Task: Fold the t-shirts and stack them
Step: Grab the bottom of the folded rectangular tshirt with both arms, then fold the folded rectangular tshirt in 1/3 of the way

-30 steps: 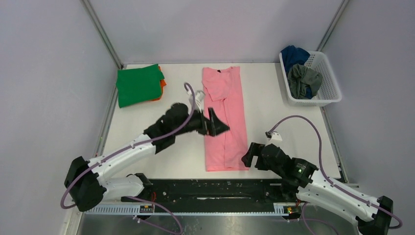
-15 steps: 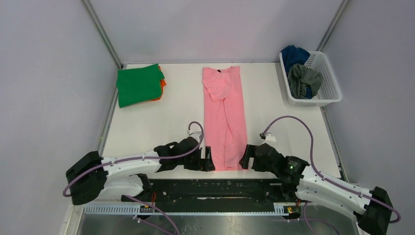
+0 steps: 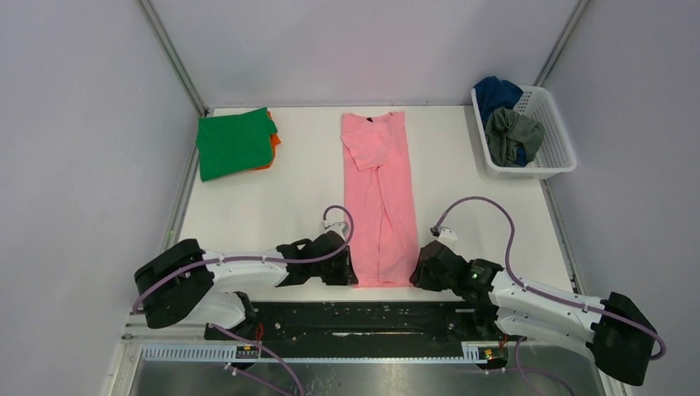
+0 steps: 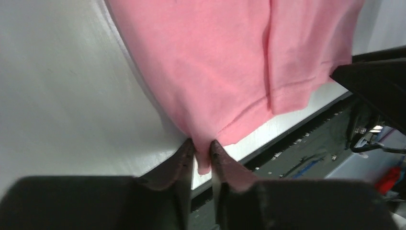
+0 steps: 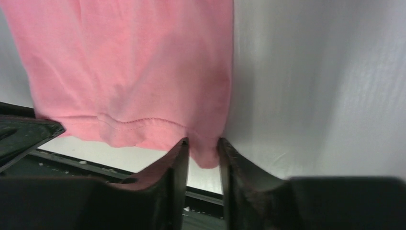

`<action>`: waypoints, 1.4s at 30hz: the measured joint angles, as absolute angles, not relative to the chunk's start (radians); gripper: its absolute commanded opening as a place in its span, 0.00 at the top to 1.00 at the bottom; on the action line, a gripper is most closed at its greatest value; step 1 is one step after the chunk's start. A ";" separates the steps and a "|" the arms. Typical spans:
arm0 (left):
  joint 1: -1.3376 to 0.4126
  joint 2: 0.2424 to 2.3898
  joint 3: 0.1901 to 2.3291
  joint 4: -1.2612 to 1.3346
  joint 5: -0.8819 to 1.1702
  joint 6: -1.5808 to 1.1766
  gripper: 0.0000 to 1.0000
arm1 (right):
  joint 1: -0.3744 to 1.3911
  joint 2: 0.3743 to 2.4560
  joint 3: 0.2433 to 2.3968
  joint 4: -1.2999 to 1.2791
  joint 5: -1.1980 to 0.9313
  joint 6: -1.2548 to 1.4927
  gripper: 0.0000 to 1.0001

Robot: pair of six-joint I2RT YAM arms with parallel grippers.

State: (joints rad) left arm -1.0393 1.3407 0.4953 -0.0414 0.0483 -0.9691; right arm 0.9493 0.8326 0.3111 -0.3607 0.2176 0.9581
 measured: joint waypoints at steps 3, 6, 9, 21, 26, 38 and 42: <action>-1.043 1.345 0.495 -0.058 0.047 -0.977 1.00 | 0.949 0.859 0.311 -0.349 0.178 0.964 0.97; -1.063 1.320 0.495 -0.105 0.045 -0.978 1.00 | 0.949 0.852 0.307 -0.358 0.122 0.971 1.00; -1.110 1.262 0.495 -0.183 0.042 -0.986 1.00 | 0.949 0.785 0.276 -0.366 0.041 0.978 1.00; -1.123 1.097 0.514 -0.267 0.069 -1.001 0.98 | 0.949 0.495 0.275 -0.469 -0.037 0.992 1.00; -0.968 1.184 0.569 -0.206 0.127 -0.963 0.93 | 0.949 0.620 0.374 -0.448 0.093 0.980 1.00; -0.670 1.432 0.830 -0.179 0.196 -0.835 0.93 | 0.669 1.063 0.682 -0.282 0.085 0.807 1.00; -0.591 1.545 0.919 -0.176 0.214 -0.814 0.93 | 0.612 1.215 0.797 -0.252 0.047 0.746 1.00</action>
